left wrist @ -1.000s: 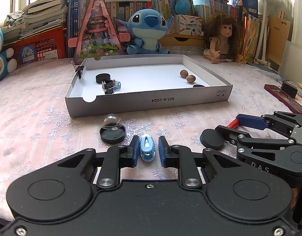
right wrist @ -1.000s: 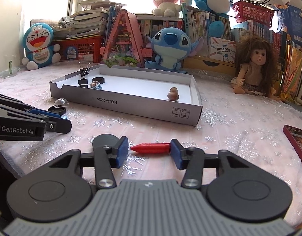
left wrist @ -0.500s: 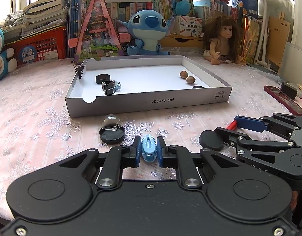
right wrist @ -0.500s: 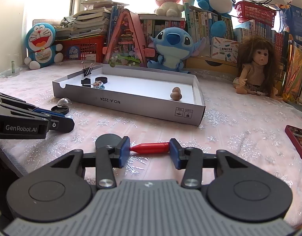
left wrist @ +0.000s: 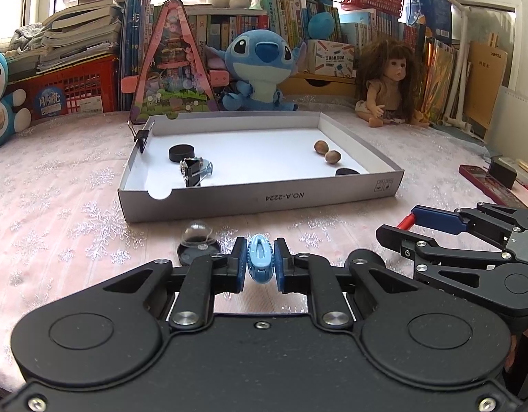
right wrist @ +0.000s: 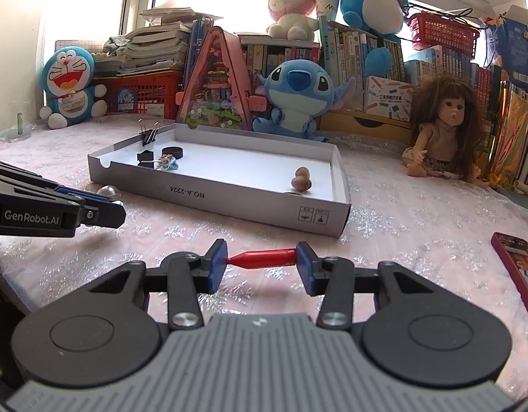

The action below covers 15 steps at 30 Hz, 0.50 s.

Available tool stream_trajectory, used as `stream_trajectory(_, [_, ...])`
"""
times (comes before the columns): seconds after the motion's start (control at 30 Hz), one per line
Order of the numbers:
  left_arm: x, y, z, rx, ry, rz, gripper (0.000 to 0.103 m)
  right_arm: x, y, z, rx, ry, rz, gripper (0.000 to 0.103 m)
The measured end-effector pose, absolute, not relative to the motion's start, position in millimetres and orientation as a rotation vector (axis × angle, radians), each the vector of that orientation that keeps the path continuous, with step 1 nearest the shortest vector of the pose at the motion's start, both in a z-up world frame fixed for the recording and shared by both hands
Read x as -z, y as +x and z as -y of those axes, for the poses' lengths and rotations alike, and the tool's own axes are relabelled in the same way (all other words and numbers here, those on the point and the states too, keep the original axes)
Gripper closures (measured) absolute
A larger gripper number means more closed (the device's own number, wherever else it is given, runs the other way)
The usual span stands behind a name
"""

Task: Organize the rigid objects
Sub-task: 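Carry the hair clip with the left tool into the tray while the right tool carries the crayon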

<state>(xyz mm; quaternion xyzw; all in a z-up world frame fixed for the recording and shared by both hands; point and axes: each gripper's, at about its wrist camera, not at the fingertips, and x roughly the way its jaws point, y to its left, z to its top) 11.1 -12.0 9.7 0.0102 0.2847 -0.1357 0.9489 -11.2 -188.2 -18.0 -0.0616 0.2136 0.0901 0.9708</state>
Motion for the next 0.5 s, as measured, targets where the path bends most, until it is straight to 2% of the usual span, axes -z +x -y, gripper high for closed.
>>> stream_trajectory(0.5, [-42, 48, 2, 0.243, 0.020, -0.513, 0.088, -7, 22, 203, -0.168, -0.055, -0.419, 0.055])
